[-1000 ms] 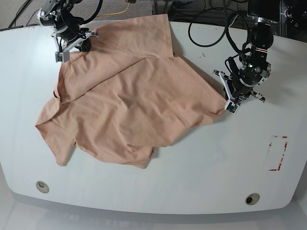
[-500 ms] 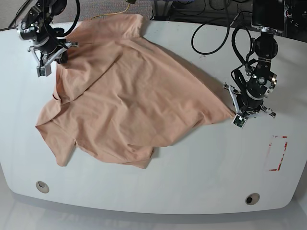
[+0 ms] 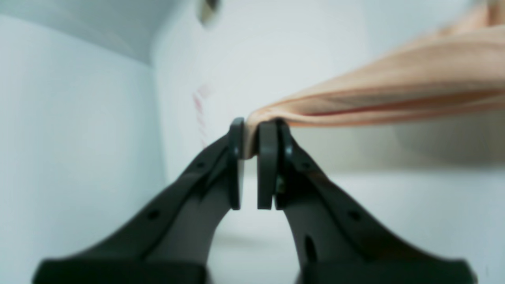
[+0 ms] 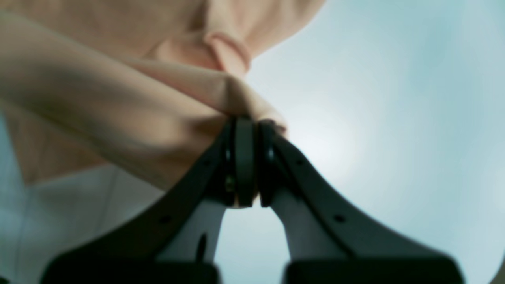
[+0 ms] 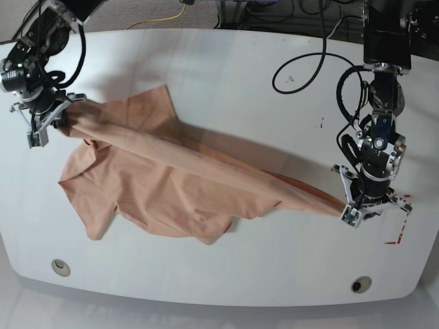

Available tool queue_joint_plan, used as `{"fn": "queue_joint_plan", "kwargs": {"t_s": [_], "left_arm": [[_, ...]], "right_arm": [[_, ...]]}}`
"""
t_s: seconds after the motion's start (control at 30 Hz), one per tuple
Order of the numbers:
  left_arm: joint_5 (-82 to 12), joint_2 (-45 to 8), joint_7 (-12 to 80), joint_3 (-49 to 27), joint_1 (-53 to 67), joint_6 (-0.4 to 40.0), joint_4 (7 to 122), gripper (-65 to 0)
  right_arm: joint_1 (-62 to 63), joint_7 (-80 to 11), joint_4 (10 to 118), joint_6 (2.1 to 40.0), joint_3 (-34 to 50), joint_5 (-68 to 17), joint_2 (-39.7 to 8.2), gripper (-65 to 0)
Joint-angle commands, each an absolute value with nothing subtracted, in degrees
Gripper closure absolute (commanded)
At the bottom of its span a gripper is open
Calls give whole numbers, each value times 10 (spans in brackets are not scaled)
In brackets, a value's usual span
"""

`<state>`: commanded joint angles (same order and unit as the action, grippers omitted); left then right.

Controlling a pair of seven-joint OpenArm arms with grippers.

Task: Layout the t-shirt on the table in an organized manner, then fold the t-shirt properly
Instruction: 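Pull both grippers apart, stretching the shirt lengthwise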

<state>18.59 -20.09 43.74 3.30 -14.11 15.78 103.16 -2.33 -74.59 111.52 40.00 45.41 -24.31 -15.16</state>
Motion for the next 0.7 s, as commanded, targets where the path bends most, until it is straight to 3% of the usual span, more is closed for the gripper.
{"fn": "queue_joint_plan", "kwargs": {"t_s": [0.47, 0.7], "left_arm": [[218, -196, 437, 36, -287, 158, 1071, -33], [218, -196, 437, 37, -372, 158, 1070, -35]], "right_arm": [[153, -761, 1110, 400, 363, -240, -225, 0], [267, -761, 1056, 400, 325, -243, -255, 0]]}}
